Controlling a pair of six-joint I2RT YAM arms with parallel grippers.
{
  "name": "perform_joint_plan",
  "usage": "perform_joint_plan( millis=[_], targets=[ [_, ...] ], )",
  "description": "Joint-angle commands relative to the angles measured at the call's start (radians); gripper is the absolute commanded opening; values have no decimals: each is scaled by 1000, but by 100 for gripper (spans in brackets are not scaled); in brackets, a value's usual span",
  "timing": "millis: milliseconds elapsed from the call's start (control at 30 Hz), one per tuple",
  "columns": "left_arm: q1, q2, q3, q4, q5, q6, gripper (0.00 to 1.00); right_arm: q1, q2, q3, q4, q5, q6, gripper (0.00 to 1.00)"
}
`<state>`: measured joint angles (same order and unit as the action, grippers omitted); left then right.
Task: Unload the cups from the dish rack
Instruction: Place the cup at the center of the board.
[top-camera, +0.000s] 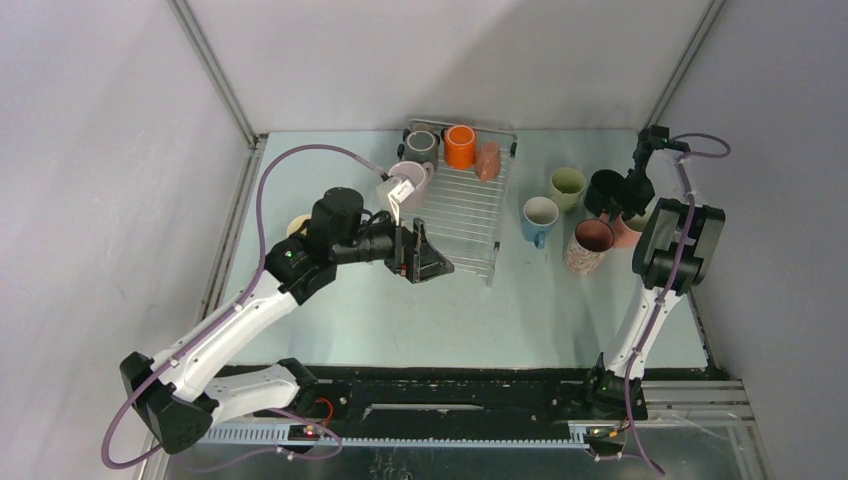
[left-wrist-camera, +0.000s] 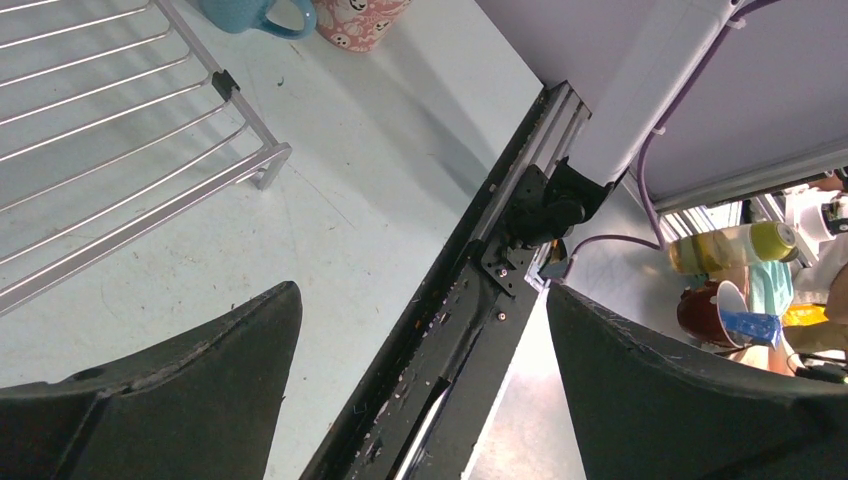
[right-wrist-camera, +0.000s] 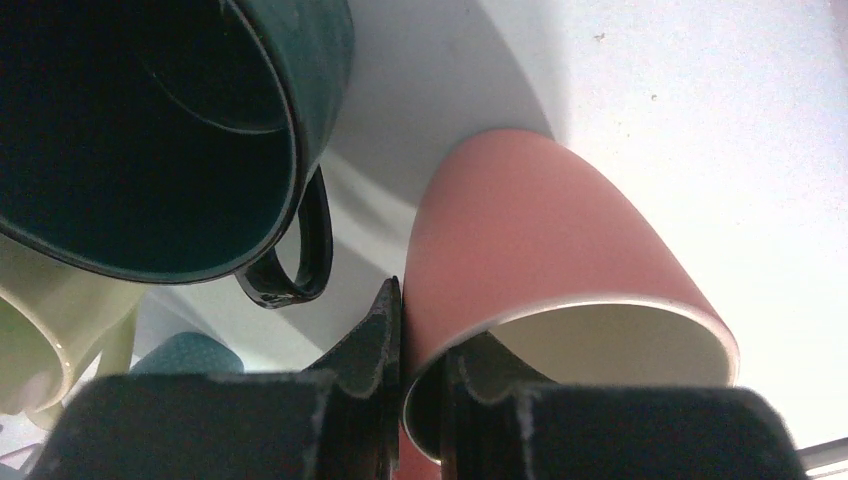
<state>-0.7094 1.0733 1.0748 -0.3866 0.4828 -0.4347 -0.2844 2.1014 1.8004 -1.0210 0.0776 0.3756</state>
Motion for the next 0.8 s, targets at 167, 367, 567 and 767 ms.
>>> perform_joint_plan(
  millis=[167, 367, 567, 767],
  targets=[
    [-4, 3, -30, 17, 28, 25, 100, 7, -2, 55, -28, 45, -30, 24],
    [-5, 8, -29, 17, 26, 24, 100, 12, -14, 73, -41, 52, -36, 41],
    [-5, 10, -20, 17, 9, 20, 100, 31, -67, 126, -95, 102, -37, 49],
    [-5, 10, -3, 17, -19, 5, 100, 40, -173, 113, -129, 147, -39, 58]
  ],
)
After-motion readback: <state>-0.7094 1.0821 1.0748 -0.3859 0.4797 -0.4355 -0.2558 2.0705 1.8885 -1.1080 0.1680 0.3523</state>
